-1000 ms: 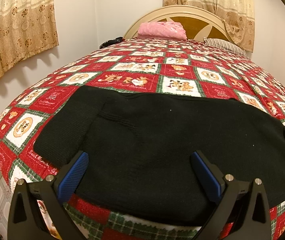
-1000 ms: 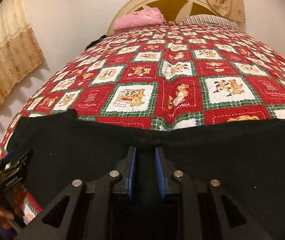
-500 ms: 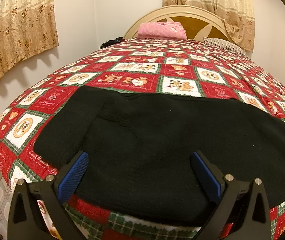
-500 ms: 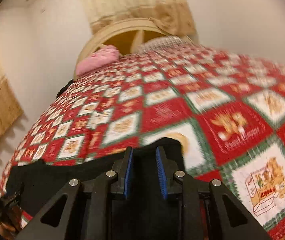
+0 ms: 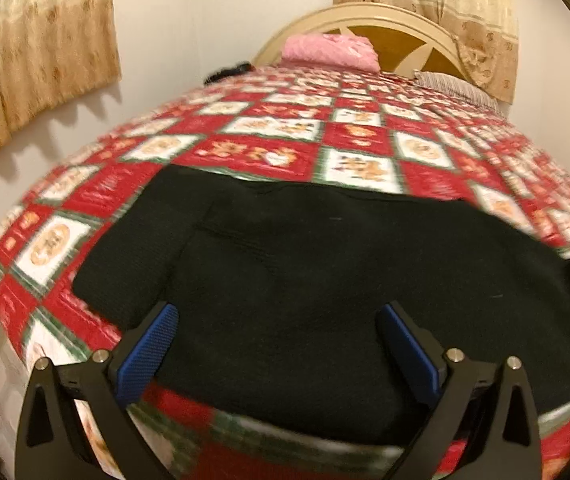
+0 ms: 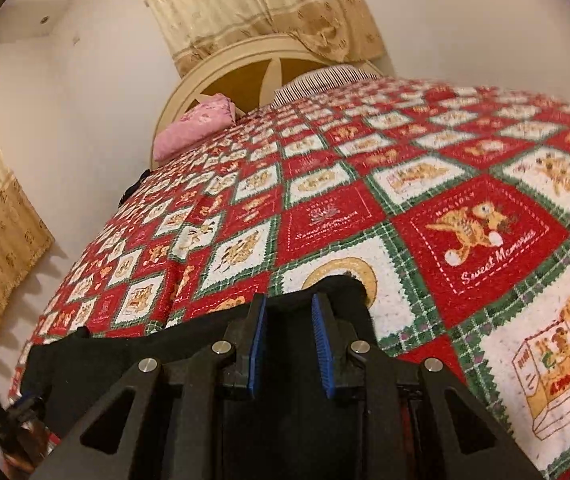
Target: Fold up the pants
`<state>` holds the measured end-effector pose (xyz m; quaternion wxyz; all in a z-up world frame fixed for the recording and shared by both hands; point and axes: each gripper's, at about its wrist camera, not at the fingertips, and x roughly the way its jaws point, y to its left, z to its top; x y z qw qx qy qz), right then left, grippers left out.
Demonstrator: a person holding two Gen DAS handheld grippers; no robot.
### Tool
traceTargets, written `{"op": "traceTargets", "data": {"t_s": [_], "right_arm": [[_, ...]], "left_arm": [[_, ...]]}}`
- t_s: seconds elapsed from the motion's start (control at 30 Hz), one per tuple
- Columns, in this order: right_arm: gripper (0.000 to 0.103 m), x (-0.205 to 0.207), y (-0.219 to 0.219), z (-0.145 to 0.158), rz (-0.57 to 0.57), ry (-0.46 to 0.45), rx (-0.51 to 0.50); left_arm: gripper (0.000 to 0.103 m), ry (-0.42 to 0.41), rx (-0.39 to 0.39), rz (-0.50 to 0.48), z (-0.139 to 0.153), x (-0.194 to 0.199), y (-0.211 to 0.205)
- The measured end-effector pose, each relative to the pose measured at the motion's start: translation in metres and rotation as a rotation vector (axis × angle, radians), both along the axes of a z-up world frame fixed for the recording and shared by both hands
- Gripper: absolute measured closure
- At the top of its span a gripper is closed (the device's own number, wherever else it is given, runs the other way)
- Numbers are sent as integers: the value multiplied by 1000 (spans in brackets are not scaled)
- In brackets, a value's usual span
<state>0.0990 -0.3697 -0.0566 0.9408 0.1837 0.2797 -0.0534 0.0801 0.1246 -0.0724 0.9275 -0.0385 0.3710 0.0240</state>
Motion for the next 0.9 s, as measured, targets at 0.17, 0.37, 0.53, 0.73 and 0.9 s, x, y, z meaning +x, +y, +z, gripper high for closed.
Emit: {"op": "traceTargets", "data": {"t_s": [0.17,0.37,0.53,0.73,0.9], "right_arm": [[66,0,2,-1,17,-11,-5],[66,-8,-6,-4,26,-47,56],[66,-10,-9,-5,34,-67,78],[66,-10,-11,-6,37,-77,98],[66,-10,-12,-7,38,-79,103]], "left_arm": [[1,-62,-170,-299,42,-17,-50],[18,17,-362,-583,46,-10,-130],[28,127,-412,-689,26,-14,-177],[30,194,-414,-691,13,-22,-195],[30,198,-396,-634,15,-27,-187]]}}
